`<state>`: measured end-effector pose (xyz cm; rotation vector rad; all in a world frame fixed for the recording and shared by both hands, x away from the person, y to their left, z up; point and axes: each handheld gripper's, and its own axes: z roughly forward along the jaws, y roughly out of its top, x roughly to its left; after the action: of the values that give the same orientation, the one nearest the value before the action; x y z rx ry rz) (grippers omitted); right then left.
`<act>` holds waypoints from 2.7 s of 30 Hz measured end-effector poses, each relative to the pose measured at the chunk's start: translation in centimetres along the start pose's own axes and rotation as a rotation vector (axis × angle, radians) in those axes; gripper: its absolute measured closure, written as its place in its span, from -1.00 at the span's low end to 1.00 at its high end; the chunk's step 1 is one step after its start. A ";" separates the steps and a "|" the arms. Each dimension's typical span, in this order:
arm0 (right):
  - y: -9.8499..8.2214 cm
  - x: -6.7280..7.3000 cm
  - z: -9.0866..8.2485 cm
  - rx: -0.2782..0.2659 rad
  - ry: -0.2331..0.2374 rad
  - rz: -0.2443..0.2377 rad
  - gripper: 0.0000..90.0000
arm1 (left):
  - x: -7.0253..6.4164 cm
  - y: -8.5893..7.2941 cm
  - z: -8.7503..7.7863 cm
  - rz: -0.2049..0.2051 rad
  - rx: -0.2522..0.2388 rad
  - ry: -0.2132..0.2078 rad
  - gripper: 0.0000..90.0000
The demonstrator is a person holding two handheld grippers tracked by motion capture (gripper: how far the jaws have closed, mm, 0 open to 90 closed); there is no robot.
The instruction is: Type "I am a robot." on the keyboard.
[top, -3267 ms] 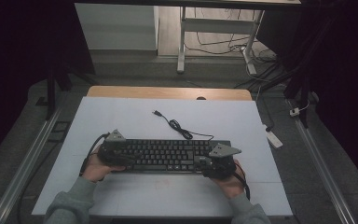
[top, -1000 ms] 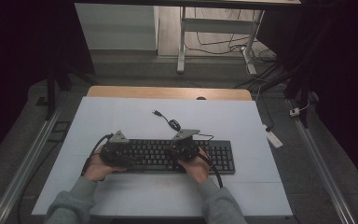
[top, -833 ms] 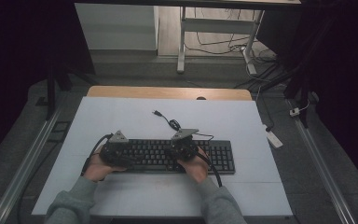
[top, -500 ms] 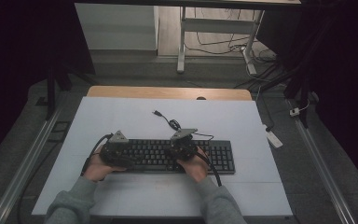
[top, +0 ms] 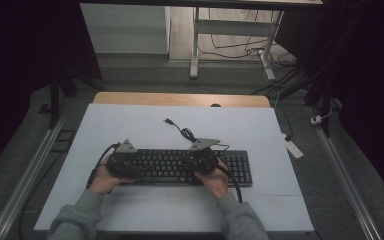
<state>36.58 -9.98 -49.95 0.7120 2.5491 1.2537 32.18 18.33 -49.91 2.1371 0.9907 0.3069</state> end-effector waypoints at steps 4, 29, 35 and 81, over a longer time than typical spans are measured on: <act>-0.8 0.1 -1.5 -0.014 -0.006 -0.006 0.72 | 0.0 0.0 0.0 0.001 0.000 0.003 -0.47; -3.5 -0.8 -5.4 -0.055 -0.065 0.009 0.16 | 0.2 0.0 -0.6 -0.025 -0.039 0.002 -0.45; -3.5 -0.8 -5.4 -0.055 -0.067 0.009 0.15 | 0.2 0.1 -0.7 -0.032 -0.047 -0.004 -0.40; -3.5 -0.9 -5.4 -0.052 -0.083 0.012 0.14 | -3.2 0.7 2.3 0.073 0.046 -0.103 0.98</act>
<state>34.05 -15.98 -49.42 0.7529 2.4406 1.2614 31.55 14.42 -50.73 2.2104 0.8705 0.2094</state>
